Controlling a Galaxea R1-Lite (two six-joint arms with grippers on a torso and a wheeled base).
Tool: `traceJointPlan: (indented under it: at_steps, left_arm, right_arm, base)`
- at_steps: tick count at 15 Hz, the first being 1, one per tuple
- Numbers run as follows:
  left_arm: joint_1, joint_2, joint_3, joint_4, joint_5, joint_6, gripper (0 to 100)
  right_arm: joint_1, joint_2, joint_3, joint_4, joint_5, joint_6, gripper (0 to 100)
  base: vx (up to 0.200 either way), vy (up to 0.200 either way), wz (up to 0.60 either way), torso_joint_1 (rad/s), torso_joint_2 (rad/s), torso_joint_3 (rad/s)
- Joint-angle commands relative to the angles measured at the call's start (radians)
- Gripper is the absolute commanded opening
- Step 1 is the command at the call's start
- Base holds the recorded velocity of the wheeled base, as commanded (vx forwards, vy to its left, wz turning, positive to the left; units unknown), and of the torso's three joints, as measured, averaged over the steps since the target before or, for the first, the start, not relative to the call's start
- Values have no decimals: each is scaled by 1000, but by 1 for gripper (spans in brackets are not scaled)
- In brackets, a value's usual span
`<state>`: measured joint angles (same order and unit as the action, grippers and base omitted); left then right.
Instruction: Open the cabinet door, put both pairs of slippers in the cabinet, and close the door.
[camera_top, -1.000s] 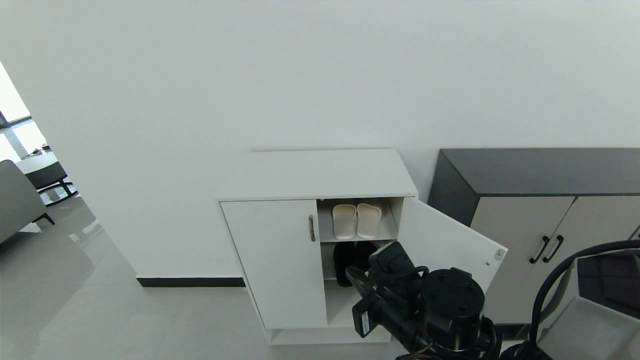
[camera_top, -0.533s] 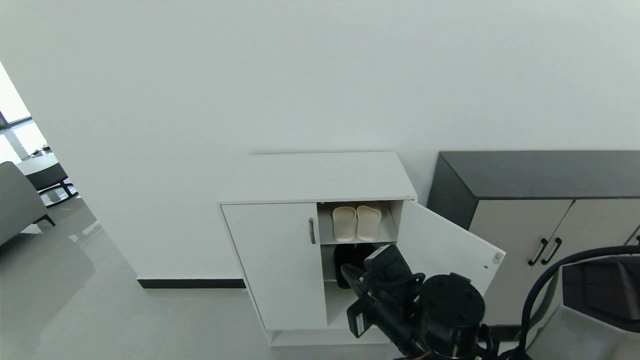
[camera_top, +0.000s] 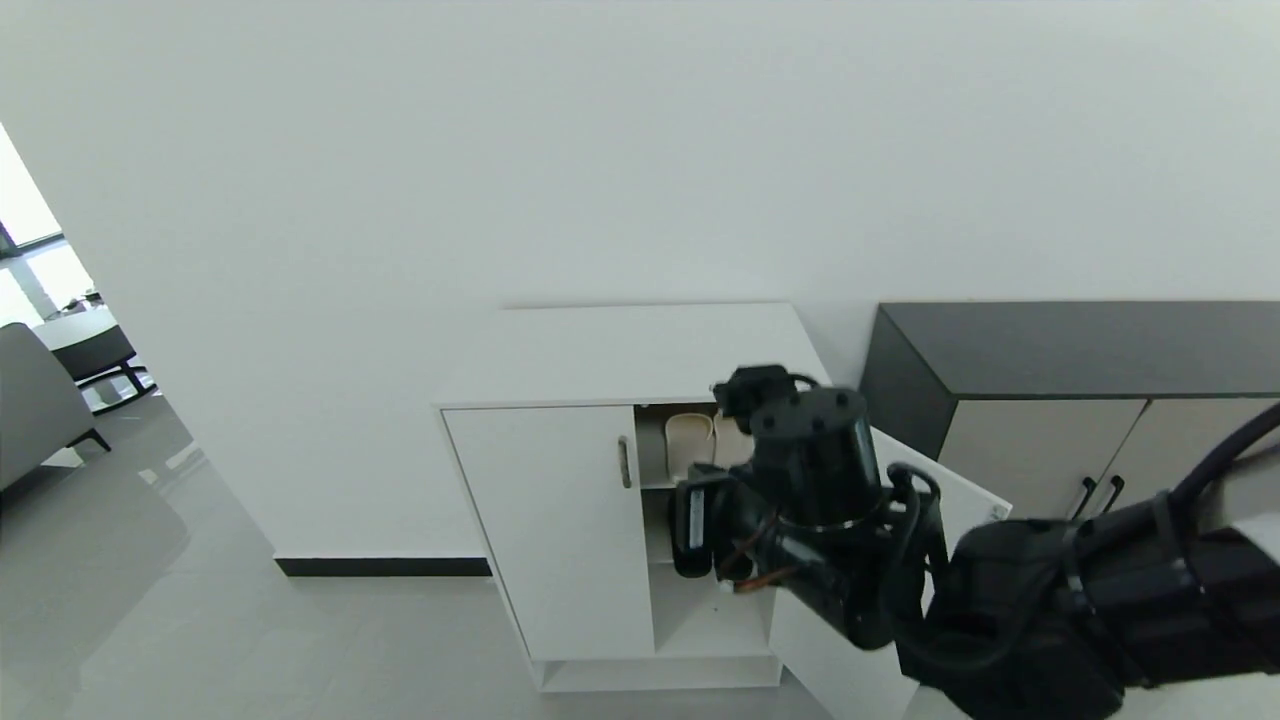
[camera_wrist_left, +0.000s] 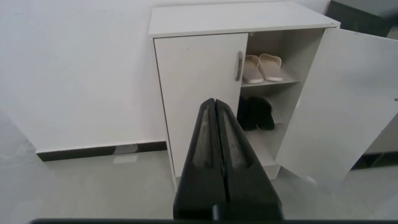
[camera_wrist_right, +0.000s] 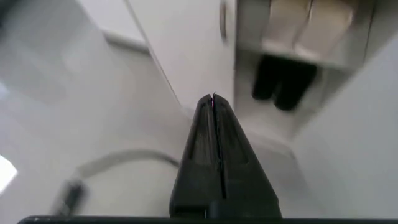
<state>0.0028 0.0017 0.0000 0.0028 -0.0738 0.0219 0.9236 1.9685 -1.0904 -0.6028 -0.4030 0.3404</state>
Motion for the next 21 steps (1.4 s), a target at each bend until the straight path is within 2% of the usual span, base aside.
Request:
traceJointPlan:
  at_steps: [1, 2, 3, 4, 6, 13, 15, 16, 18, 19, 21]
  left_arm:
    - [0, 0, 0, -1, 0, 0, 0]
    - [0, 0, 0, 0, 0, 0, 0]
    - [0, 0, 0, 0, 0, 0, 0]
    - [0, 0, 0, 0, 0, 0, 0]
    - [0, 0, 0, -1, 0, 0, 0]
    - [0, 0, 0, 0, 0, -4, 0]
    - [0, 0, 0, 0, 0, -4, 0]
    - [0, 0, 0, -1, 0, -4, 0]
    - [0, 0, 0, -1, 0, -4, 0]
    - [0, 0, 0, 0, 0, -4, 0]
    - [0, 0, 0, -1, 0, -4, 0]
  right_arm:
    - [-57, 108, -59, 87, -148, 8, 0]
    - [-57, 110, -31, 75, -148, -27, 0]
    - [-58, 89, 50, -29, -131, -89, 0]
    - [-71, 70, 83, -77, -126, -144, 0]
    - [-86, 56, 115, -103, -126, -201, 0]
    - [-94, 61, 129, -114, -129, -207, 0]
    - [-154, 61, 127, -112, -125, -221, 0]
    - [-218, 58, 126, -112, -122, -253, 0]
    - [-304, 43, 127, -114, -68, -278, 0]
    - [-388, 35, 122, -112, -13, -279, 0]
    - [-500, 35, 89, -111, 29, -287, 0]
  base:
    - [0, 0, 0, 0, 0, 0]
    - [0, 0, 0, 0, 0, 0]
    - [0, 0, 0, 0, 0, 0]
    - [0, 0, 0, 0, 0, 0]
    - [0, 0, 0, 0, 0, 0]
    - [-200, 0, 0, 5, 0, 0]
    - [0, 0, 0, 0, 0, 0]
    - [0, 0, 0, 0, 0, 0]
    - [0, 0, 0, 0, 0, 0]
    - [0, 0, 0, 0, 0, 0]
    - [0, 0, 0, 0, 0, 0]
